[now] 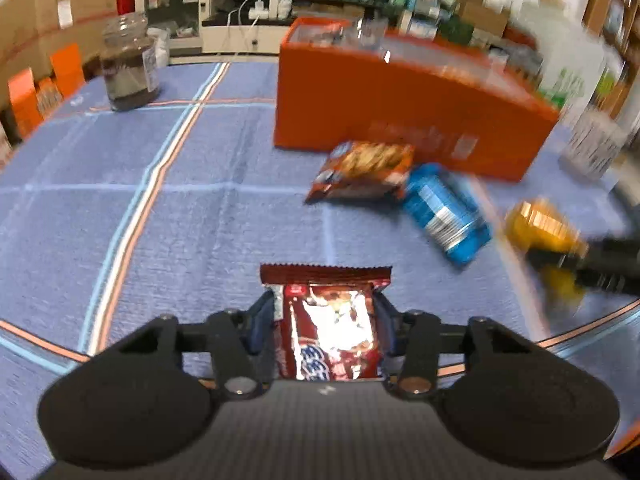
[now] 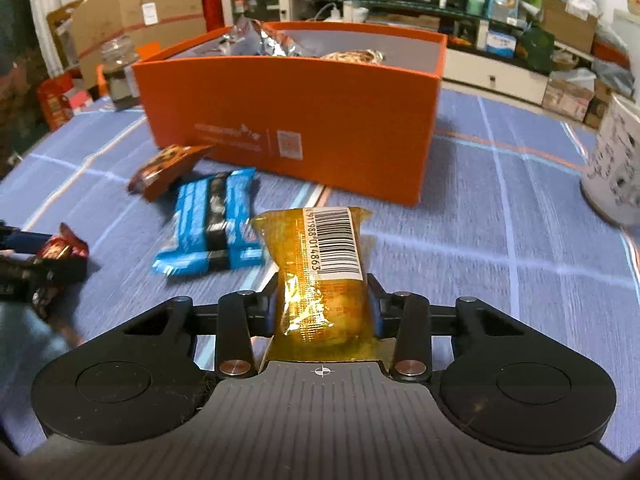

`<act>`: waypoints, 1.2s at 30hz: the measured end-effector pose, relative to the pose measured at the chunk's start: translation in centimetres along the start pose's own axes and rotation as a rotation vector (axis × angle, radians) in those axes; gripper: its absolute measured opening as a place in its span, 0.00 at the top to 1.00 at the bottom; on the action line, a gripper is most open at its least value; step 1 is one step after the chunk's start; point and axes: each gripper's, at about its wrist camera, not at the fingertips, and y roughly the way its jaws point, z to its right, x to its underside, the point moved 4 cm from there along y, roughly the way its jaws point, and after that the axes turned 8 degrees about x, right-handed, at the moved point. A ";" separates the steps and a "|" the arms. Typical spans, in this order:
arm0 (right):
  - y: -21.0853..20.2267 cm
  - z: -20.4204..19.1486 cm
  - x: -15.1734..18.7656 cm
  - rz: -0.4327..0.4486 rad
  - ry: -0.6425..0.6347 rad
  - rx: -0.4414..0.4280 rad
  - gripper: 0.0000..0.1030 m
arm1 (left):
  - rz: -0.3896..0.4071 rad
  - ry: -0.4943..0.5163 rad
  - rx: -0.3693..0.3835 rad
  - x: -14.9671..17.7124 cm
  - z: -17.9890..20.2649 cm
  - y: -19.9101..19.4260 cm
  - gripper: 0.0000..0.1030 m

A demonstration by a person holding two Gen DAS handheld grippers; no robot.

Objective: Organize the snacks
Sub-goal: 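Grasp the red cookie pack with the left tool while the right tool grasps the yellow bread bag, then carry both packs over the orange box and open both tools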

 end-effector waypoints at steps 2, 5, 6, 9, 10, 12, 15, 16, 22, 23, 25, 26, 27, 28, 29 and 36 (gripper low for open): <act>-1.3 0.6 0.2 0.013 0.046 -0.039 0.75 | 0.032 -0.018 0.038 -1.1 0.3 -1.2 0.54; -2.8 1.3 -1.0 0.057 0.116 -0.093 0.75 | 0.061 -0.005 0.044 -3.9 1.1 -1.7 0.55; -3.1 1.4 -1.8 0.073 0.135 -0.107 0.75 | 0.074 -0.002 0.052 -5.4 1.4 -1.7 0.55; -4.0 1.8 -5.9 0.150 0.163 -0.139 0.75 | 0.140 0.012 0.087 -10.5 2.7 -1.4 0.55; -4.0 1.9 -7.8 0.181 0.147 -0.121 0.75 | 0.160 0.020 0.096 -12.2 3.3 -1.1 0.55; -3.3 2.0 -10.8 0.231 0.115 -0.065 0.75 | 0.191 0.037 0.109 -15.6 4.5 0.5 0.55; -0.6 2.2 -14.4 0.274 0.102 -0.023 0.75 | 0.178 0.038 0.127 -19.1 5.8 4.3 0.55; 0.4 2.2 -15.1 0.280 0.096 -0.007 0.75 | 0.173 0.041 0.124 -19.9 6.1 5.5 0.55; 6.7 2.4 -16.2 0.212 0.135 -0.001 0.75 | 0.122 0.085 0.079 -20.9 7.2 11.6 0.55; 7.3 2.5 -15.9 0.200 0.134 0.003 0.74 | 0.122 0.093 0.076 -20.7 7.3 12.1 0.55; 7.7 2.4 -15.8 0.218 0.096 0.028 0.70 | 0.122 0.104 0.064 -20.2 7.2 12.5 0.38; 7.7 2.2 -15.9 0.219 0.089 0.022 0.62 | 0.131 0.111 0.049 -20.0 7.1 12.5 0.28; 7.6 2.1 -15.9 0.221 0.089 0.002 0.56 | 0.151 0.117 0.026 -19.7 7.0 12.1 0.24; 7.4 2.0 -16.0 0.225 0.097 -0.013 0.45 | 0.170 0.126 0.013 -19.5 6.9 11.5 0.23; 7.1 1.8 -16.0 0.233 0.100 -0.006 0.33 | 0.189 0.136 0.012 -19.3 6.9 10.7 0.23; 1.3 0.2 -15.0 0.360 0.011 0.012 0.07 | 0.337 0.189 -0.099 -16.2 6.2 2.7 0.06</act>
